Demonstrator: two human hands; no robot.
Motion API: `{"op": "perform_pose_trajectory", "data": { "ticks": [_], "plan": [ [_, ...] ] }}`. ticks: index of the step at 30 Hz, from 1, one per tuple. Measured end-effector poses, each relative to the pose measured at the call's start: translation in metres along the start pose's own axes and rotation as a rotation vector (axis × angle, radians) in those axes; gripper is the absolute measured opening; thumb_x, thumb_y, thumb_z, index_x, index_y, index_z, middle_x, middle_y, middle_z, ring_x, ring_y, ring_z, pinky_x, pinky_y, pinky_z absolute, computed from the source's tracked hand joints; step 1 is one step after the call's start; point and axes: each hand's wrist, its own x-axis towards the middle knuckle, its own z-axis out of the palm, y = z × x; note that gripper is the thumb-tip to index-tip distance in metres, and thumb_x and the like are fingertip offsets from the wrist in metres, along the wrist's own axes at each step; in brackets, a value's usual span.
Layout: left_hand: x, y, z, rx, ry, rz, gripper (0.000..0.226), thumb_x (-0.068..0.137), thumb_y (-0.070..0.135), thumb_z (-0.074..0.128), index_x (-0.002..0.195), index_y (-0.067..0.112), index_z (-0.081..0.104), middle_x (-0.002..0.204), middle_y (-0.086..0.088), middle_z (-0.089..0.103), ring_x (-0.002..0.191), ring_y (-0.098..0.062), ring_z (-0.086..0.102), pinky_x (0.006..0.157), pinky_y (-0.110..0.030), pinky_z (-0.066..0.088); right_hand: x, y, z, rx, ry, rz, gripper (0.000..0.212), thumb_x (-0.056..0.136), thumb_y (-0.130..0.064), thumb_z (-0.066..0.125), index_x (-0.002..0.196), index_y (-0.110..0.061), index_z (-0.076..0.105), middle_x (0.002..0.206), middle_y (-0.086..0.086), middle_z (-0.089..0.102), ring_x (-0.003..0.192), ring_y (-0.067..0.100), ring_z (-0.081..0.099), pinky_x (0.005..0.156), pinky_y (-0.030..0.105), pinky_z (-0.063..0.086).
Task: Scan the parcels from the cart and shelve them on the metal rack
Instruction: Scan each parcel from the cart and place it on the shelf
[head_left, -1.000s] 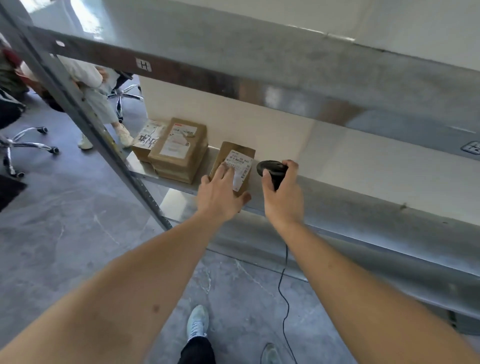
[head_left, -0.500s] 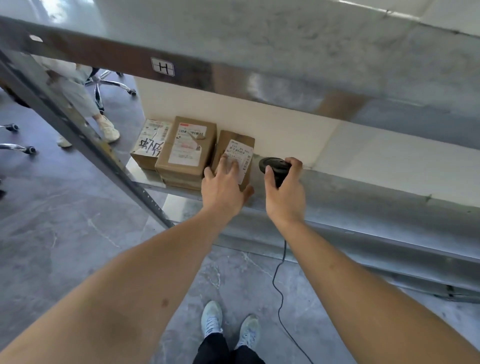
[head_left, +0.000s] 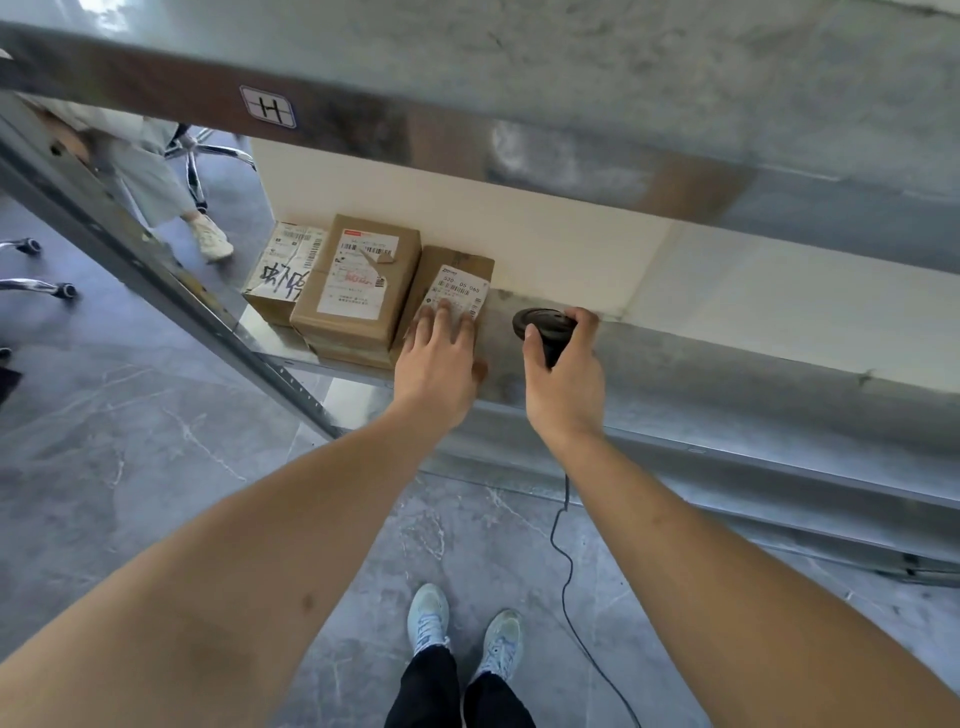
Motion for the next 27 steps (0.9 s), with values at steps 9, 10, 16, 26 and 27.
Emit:
{"op": "perform_pose_trajectory", "data": {
  "ticks": [9, 10, 16, 26, 27],
  "plan": [
    [-0.015, 0.044, -0.052, 0.069, 0.016, 0.138, 0.061, 0.103, 0.031, 0.051, 0.159, 0.011, 0.035, 0.167, -0.013, 0.032, 0.154, -0.036, 0.029, 0.125, -0.047, 0.024, -0.008, 0.004, -0.047, 0.044, 0.031, -0.033, 0.046, 0.105, -0.05, 0.051, 0.143, -0.03, 0.034, 0.122, 0.007, 0.066, 0.103, 0.029, 0.066, 0.078, 0.041, 0.055],
    [-0.02, 0.051, -0.058, 0.069, 0.013, 0.14, 0.06, 0.102, 0.032, 0.051, 0.158, 0.011, 0.037, 0.165, -0.013, 0.035, 0.152, -0.036, 0.031, 0.124, -0.047, 0.026, -0.012, 0.005, -0.054, 0.051, 0.037, -0.037, 0.047, 0.105, -0.05, 0.051, 0.143, -0.03, 0.033, 0.121, 0.007, 0.066, 0.103, 0.029, 0.066, 0.08, 0.042, 0.055],
    [-0.047, 0.094, -0.088, 0.105, -0.005, 0.215, 0.057, 0.106, 0.043, 0.044, 0.156, 0.014, 0.042, 0.163, -0.01, 0.038, 0.15, -0.037, 0.032, 0.123, -0.05, 0.025, -0.036, 0.004, -0.104, 0.1, 0.141, -0.058, 0.048, 0.106, -0.048, 0.052, 0.145, -0.028, 0.033, 0.123, 0.009, 0.067, 0.103, 0.032, 0.066, 0.085, 0.045, 0.055],
    [-0.098, 0.159, -0.127, 0.157, 0.078, 0.517, 0.054, 0.106, 0.048, 0.039, 0.149, 0.018, 0.051, 0.157, -0.008, 0.046, 0.141, -0.035, 0.044, 0.115, -0.049, 0.033, -0.116, 0.002, -0.187, 0.118, 0.491, -0.023, 0.047, 0.106, -0.047, 0.052, 0.144, -0.025, 0.035, 0.113, 0.007, 0.067, 0.094, 0.029, 0.064, 0.076, 0.039, 0.051],
    [-0.106, 0.166, -0.13, 0.152, 0.082, 0.557, 0.054, 0.106, 0.049, 0.038, 0.149, 0.018, 0.051, 0.157, -0.009, 0.046, 0.14, -0.035, 0.045, 0.115, -0.048, 0.034, -0.128, 0.001, -0.195, 0.123, 0.529, -0.015, 0.047, 0.106, -0.047, 0.052, 0.144, -0.025, 0.035, 0.112, 0.005, 0.066, 0.094, 0.027, 0.063, 0.075, 0.036, 0.048]
  ]
}}
